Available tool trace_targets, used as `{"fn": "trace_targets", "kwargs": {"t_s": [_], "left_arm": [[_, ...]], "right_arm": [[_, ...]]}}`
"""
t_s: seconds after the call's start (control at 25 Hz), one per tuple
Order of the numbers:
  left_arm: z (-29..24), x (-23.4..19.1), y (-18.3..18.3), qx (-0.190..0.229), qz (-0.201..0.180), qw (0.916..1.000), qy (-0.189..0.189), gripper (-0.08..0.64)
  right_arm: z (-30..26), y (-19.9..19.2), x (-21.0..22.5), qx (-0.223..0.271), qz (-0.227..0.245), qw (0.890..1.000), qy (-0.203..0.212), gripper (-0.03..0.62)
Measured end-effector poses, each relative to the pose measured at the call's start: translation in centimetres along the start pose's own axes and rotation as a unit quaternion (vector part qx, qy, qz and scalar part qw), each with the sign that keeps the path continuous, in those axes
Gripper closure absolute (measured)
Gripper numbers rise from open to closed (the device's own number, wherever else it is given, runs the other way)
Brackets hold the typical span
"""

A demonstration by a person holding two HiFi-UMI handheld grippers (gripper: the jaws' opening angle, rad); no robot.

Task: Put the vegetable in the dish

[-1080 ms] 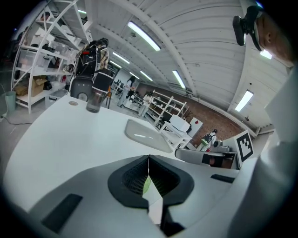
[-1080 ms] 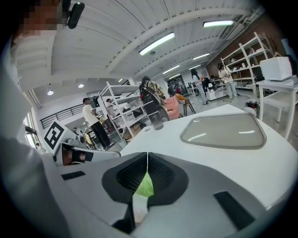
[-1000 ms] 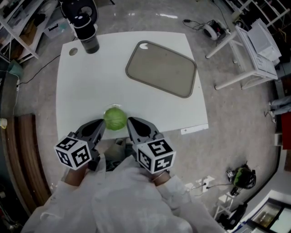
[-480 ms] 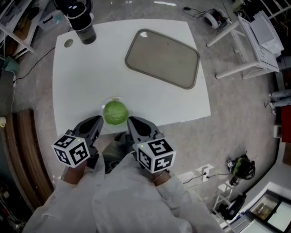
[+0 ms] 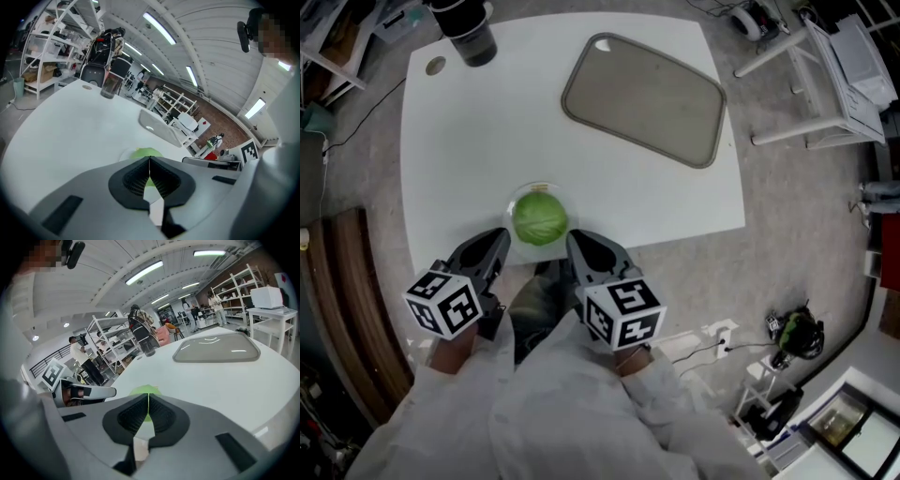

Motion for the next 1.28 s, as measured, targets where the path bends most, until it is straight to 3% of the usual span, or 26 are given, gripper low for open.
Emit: {"fn": "trace_targets", "kwargs": {"t_s": [0.48, 0.68, 0.96, 1.28], "left_arm": [[-0.7, -1.5, -3.0, -0.041, 0.024, 0.9988, 0.009, 0.551], [-1.3, -2.1, -3.3, -0.040, 0.038, 0.9985, 0.005, 0.551], [-1.4, -2.9, -4.3, -0.041, 0.028, 0.9982, 0.033, 0.551], [-1.6, -3.5, -4.4, -0.035, 0.027, 0.9974, 0.057, 0.549]], "right_arm": [[0.0, -2.2, 1.7, -0.029, -0.017, 0.999, -0.018, 0.577], [-0.4, -3.0, 1.9, -0.039, -0.020, 0.999, -0.015, 0.577], [-0.9, -3.6, 2.3, -0.032, -0.042, 0.998, -0.019, 0.577], [-1.3, -4.1, 2.9, -0.042, -0.035, 0.998, -0.034, 0.575]]}}
Point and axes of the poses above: the fingertips, and each gripper's own axes: z backward along the fingers, x to its right, y out of its top, the point moved 5 cm from there along z, backward along the fingers, and after that the axes turned 8 degrees about x, right-handed, at the moved point
